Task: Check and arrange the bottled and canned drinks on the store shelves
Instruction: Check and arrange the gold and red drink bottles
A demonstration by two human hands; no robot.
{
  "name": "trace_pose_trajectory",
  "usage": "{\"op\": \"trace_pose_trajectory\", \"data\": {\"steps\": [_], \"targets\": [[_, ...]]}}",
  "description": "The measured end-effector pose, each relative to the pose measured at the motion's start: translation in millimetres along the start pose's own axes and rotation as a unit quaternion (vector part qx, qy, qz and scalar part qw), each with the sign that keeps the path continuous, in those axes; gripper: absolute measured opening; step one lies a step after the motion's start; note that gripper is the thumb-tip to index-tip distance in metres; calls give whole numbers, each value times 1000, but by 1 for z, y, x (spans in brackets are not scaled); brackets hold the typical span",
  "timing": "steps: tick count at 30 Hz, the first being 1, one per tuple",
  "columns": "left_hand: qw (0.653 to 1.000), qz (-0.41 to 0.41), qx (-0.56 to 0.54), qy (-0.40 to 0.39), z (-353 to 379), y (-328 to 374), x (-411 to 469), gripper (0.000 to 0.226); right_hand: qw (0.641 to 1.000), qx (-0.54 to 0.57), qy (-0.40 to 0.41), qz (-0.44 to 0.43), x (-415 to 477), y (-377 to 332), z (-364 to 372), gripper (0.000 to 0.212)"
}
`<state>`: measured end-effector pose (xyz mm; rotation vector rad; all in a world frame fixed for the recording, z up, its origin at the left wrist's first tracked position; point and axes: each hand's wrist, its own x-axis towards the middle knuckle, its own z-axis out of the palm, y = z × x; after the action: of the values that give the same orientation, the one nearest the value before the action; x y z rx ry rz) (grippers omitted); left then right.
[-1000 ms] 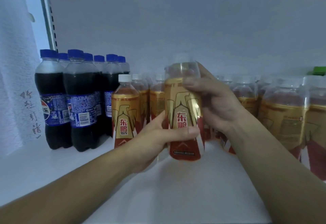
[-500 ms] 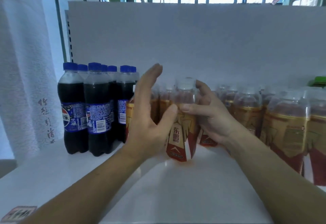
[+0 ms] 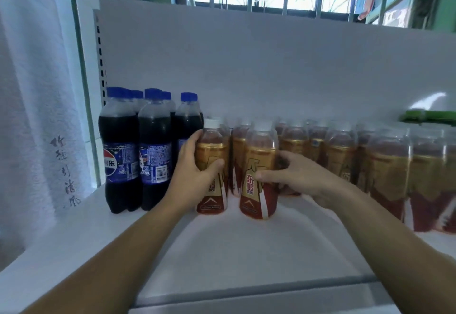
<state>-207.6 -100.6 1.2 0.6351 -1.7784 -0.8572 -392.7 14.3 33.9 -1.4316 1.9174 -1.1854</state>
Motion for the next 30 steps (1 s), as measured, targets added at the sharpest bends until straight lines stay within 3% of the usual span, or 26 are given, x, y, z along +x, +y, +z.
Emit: {"op": "trace_pose_trajectory", "data": {"steps": [9,14,16,19,21,24,26,30], "targets": [[1000,0,-20,-1,-1,-7,1,74,998,47,44,-11,6,-13,39,32],[1000,10,14,-1,1,-5,-2,78,996,59,62,-7,1,-8,43,40],[999,17,40,13,3,-3,-3,80,997,38,62,-4,-1,-7,41,53],[988,78,103,82,5,4,-2,80,998,-44,34,4,-4,-4,27,80],[983,133,87,97,6,18,-6,70,994,-90,55,-18,-4,-5,11,76],[980,182,78,-7,17,44,-17,50,972,-130,179,-79,2,-13,-19,52],[974,154,115,-118,32,59,-23,41,949,-180,239,-95,14,-17,-37,51],[954,12,116,-278,72,72,-27,59,927,-313,203,-49,40,-19,-54,59]]}}
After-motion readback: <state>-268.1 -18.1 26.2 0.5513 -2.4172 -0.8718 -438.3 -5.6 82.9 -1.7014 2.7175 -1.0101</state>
